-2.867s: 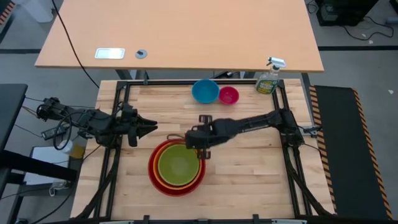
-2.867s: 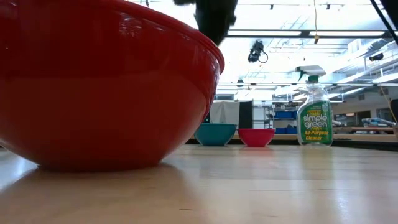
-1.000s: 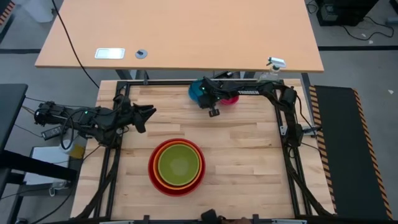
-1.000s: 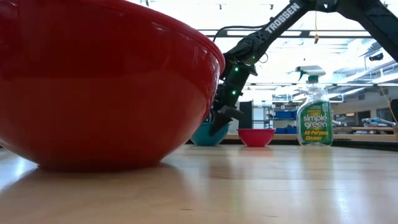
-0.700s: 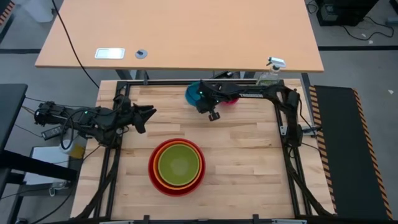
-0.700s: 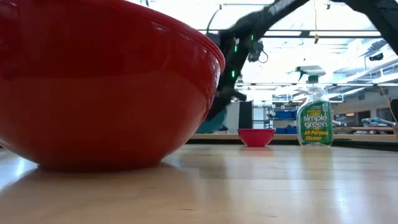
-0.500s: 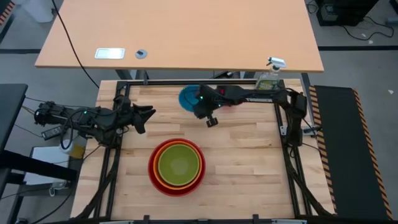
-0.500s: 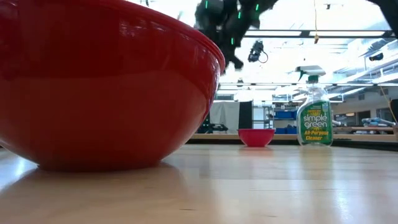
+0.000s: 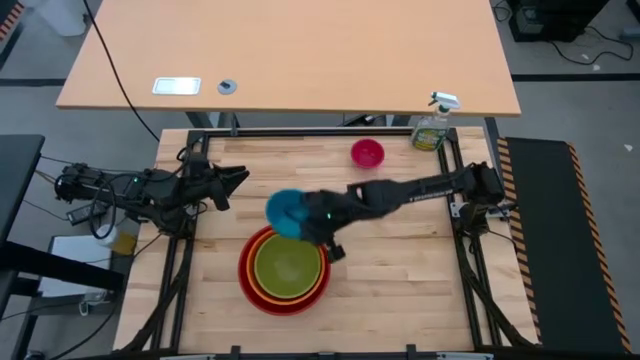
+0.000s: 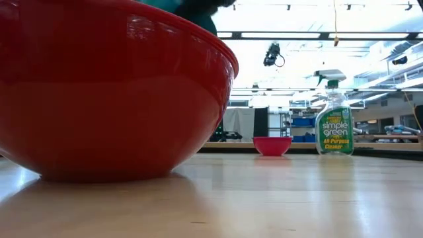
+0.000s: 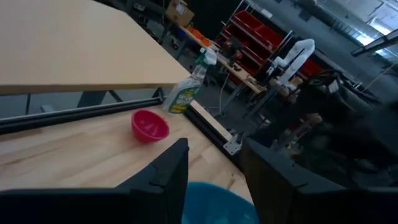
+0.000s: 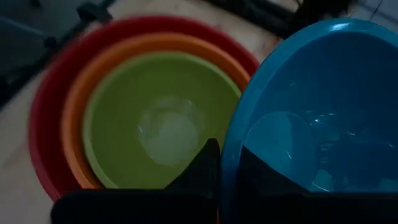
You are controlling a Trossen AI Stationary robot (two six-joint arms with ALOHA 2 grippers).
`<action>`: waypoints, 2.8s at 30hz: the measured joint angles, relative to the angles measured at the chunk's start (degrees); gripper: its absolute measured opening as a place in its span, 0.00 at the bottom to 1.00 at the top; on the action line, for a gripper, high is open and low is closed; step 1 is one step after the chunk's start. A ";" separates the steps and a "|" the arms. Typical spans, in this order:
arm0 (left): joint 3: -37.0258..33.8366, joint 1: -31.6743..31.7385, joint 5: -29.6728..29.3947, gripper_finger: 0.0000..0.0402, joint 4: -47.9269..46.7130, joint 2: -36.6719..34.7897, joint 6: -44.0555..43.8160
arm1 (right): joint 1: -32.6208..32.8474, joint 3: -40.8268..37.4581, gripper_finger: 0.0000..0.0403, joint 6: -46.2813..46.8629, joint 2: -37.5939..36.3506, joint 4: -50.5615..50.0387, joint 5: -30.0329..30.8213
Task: Nest bowls inside each other
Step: Stack the blue bowl on top of the green bowl, then stack the pink bowl on top of the blue bowl
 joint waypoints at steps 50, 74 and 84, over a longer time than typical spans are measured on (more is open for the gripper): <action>0.00 -0.12 13.25 0.38 0.23 2.01 -3.78 | 9.30 18.77 0.45 22.01 17.18 -13.05 7.74; 0.00 -0.12 13.21 0.38 -0.26 2.01 -1.14 | -23.64 -6.52 0.44 26.54 1.39 -28.03 20.93; 0.00 -0.11 13.19 0.38 -0.34 2.01 -1.09 | -36.74 -13.80 0.50 19.94 -1.09 -24.88 12.57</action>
